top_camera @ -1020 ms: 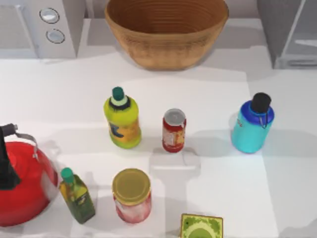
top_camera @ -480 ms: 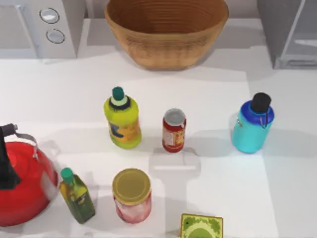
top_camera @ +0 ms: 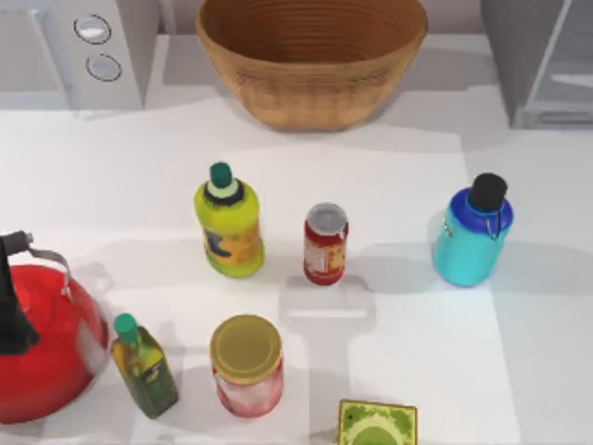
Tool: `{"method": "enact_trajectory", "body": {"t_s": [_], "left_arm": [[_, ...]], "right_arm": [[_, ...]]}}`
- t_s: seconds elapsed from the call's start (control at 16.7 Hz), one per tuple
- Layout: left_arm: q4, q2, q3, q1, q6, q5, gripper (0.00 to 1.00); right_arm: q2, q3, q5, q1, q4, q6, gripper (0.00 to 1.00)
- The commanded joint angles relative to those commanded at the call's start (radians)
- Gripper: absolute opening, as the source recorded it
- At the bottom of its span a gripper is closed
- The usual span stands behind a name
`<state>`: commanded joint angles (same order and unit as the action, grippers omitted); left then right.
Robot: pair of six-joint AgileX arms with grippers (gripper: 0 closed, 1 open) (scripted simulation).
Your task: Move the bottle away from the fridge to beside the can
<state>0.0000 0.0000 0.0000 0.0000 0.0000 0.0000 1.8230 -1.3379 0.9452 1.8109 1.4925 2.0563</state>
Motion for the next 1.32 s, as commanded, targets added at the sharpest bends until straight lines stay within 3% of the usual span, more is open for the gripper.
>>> {"method": "enact_trajectory", "body": {"t_s": [0.3, 0.54, 0.78, 1.32], "left_arm": [[0.0, 0.0, 0.0, 0.0, 0.0, 0.0, 1.0], [0.0, 0.0, 0.0, 0.0, 0.0, 0.0, 1.0], [0.0, 0.0, 0.0, 0.0, 0.0, 0.0, 1.0], [0.0, 0.0, 0.0, 0.0, 0.0, 0.0, 1.0]], "right_arm": [[-0.002, 0.003, -0.002, -0.012, -0.013, -0.013, 1.0], [0.001, 0.005, -0.019, -0.106, -0.142, -0.155, 1.0], [0.007, 0.01, -0.057, -0.28, -0.374, -0.437, 1.0], [0.012, 0.03, -0.156, -0.736, -0.999, -1.214, 1.0]]}}
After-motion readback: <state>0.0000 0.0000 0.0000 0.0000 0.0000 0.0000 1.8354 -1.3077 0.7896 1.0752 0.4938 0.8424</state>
